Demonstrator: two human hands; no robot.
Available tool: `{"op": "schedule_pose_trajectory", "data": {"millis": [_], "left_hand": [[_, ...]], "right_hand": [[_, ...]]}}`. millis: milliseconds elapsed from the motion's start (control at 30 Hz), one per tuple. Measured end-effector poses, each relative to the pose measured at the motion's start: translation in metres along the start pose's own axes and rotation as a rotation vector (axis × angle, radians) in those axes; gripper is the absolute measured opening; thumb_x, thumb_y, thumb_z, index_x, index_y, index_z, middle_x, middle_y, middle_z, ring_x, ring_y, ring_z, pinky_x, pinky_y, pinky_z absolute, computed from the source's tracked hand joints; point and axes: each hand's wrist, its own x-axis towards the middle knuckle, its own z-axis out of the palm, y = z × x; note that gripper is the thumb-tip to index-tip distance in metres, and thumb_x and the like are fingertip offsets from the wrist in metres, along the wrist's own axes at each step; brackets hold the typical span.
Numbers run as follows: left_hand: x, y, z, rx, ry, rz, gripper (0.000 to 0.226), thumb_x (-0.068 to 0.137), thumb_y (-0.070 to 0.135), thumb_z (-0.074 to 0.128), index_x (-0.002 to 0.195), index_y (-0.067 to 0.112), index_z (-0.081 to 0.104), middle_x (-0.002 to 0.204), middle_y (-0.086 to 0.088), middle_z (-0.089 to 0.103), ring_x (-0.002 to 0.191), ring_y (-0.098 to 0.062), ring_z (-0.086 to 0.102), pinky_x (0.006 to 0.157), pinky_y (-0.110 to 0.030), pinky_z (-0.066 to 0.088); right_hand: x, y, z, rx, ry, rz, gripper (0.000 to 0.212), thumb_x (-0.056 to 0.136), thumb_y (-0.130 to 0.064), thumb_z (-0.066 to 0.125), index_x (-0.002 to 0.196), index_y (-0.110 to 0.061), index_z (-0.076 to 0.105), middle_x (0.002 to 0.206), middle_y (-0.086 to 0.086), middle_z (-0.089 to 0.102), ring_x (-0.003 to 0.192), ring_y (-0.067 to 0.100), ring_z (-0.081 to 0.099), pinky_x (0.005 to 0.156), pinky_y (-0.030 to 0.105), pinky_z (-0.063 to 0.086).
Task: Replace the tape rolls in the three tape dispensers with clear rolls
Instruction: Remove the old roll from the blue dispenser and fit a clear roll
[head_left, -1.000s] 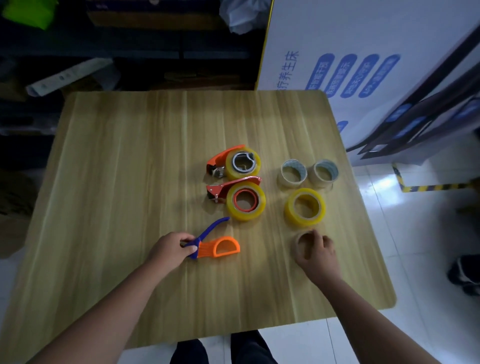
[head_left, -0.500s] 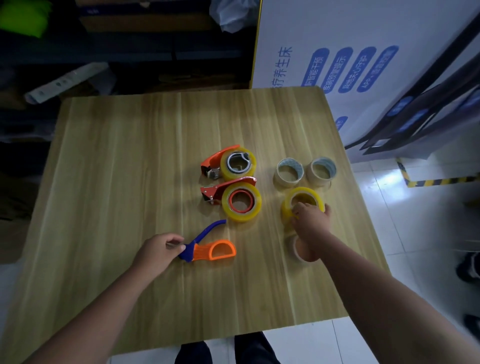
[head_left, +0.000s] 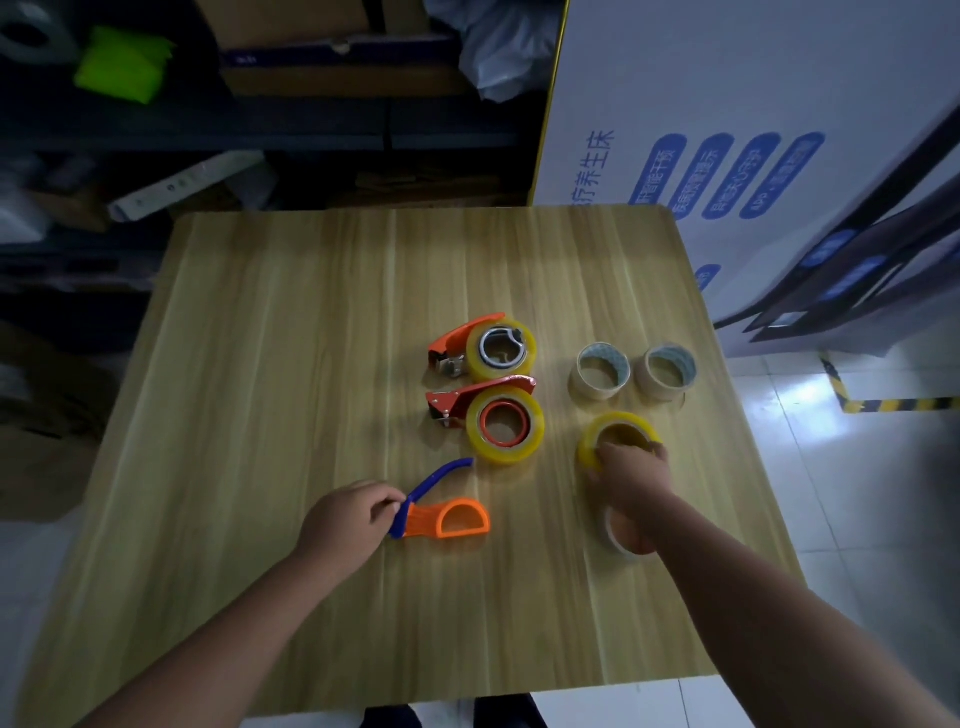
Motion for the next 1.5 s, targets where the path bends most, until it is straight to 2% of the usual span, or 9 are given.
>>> {"op": "schedule_pose_trajectory", "data": {"millis": [167, 467, 600, 700, 867, 1067, 1267, 1400, 1500], "left_hand": [[0.0, 0.003, -0.001, 0.095, -0.022, 0.089, 0.014, 0.091, 0.027, 0.06, 0.1, 0.032, 0.07, 0.084, 0.019, 0.061, 0.073, 0.001, 0.056, 0.063, -0.017, 0.045], [0.019, 0.094, 0.004, -0.506, -0.335, 0.096, 0.075, 0.074, 0.05, 0.076, 0.141, 0.04, 0.043, 0.132, 0.019, 0.054, 0.118, 0.002, 0.051, 0.1, -0.024, 0.044], [0.033, 0.111, 0.015, -0.712, -0.391, 0.053, 0.051, 0.073, 0.039, 0.08, 0.12, 0.038, 0.06, 0.118, 0.016, 0.066, 0.11, 0.0, 0.06, 0.099, -0.035, 0.049], [0.035, 0.107, 0.01, -1.011, -0.396, 0.019, 0.038, 0.084, 0.001, 0.069, 0.12, 0.013, 0.06, 0.113, -0.002, 0.068, 0.097, -0.002, 0.065, 0.088, -0.025, 0.05], [0.038, 0.079, -0.004, -1.418, -0.469, -0.132, 0.055, 0.076, 0.012, 0.075, 0.127, 0.01, 0.055, 0.122, -0.013, 0.065, 0.117, -0.033, 0.059, 0.108, -0.052, 0.039], [0.039, 0.069, -0.01, -1.57, -0.469, -0.13, 0.054, 0.075, 0.009, 0.079, 0.124, 0.008, 0.057, 0.118, -0.014, 0.067, 0.112, -0.03, 0.062, 0.104, -0.05, 0.044], [0.037, 0.067, -0.022, -1.26, -0.322, -0.151, 0.031, 0.085, 0.003, 0.066, 0.111, 0.018, 0.065, 0.112, -0.012, 0.069, 0.111, -0.028, 0.062, 0.095, -0.032, 0.051], [0.043, 0.057, -0.029, -0.902, -0.055, -0.03, 0.081, 0.071, 0.023, 0.085, 0.139, 0.039, 0.044, 0.115, 0.009, 0.064, 0.103, -0.007, 0.064, 0.088, -0.022, 0.053], [0.045, 0.054, -0.037, -0.537, 0.097, 0.205, 0.074, 0.07, 0.028, 0.083, 0.135, 0.04, 0.05, 0.124, 0.021, 0.06, 0.11, 0.01, 0.055, 0.095, -0.015, 0.047]], "right_hand": [[-0.008, -0.018, -0.02, 0.407, 0.16, 0.186, 0.026, 0.088, -0.042, 0.058, 0.078, -0.018, 0.06, 0.07, -0.002, 0.06, 0.067, 0.02, 0.058, 0.056, 0.031, 0.039], [-0.06, -0.066, -0.066, 1.612, -0.031, 0.562, 0.028, 0.09, -0.035, 0.068, 0.095, -0.008, 0.063, 0.089, 0.011, 0.067, 0.082, 0.025, 0.065, 0.077, 0.041, 0.055], [-0.067, -0.09, -0.066, 1.769, -0.154, 0.503, 0.034, 0.09, -0.035, 0.065, 0.098, -0.002, 0.066, 0.077, 0.01, 0.064, 0.066, 0.02, 0.06, 0.059, 0.031, 0.05], [-0.067, -0.102, -0.074, 1.73, -0.157, 0.376, 0.037, 0.096, -0.04, 0.056, 0.096, -0.006, 0.07, 0.078, 0.006, 0.07, 0.07, 0.018, 0.063, 0.066, 0.03, 0.05], [-0.074, -0.098, -0.074, 1.198, 0.007, -0.189, 0.021, 0.096, -0.041, 0.058, 0.104, -0.027, 0.071, 0.095, -0.007, 0.074, 0.086, 0.003, 0.065, 0.076, 0.022, 0.048], [-0.068, -0.104, -0.041, 0.411, 0.262, -0.553, 0.057, 0.078, -0.062, 0.06, 0.117, -0.021, 0.062, 0.103, -0.008, 0.066, 0.1, 0.015, 0.059, 0.091, 0.034, 0.04], [-0.059, -0.108, -0.04, 0.309, 0.385, -0.644, 0.027, 0.084, -0.046, 0.061, 0.094, -0.021, 0.062, 0.08, -0.009, 0.062, 0.076, 0.017, 0.06, 0.078, 0.038, 0.043], [-0.06, -0.106, -0.046, 0.209, 0.391, -0.697, 0.032, 0.081, -0.045, 0.057, 0.098, -0.019, 0.065, 0.079, -0.006, 0.058, 0.074, 0.018, 0.055, 0.077, 0.039, 0.045], [-0.062, -0.104, -0.051, 0.148, 0.365, -0.766, 0.032, 0.08, -0.042, 0.057, 0.099, -0.019, 0.067, 0.079, -0.005, 0.058, 0.074, 0.018, 0.054, 0.075, 0.039, 0.048]]}}
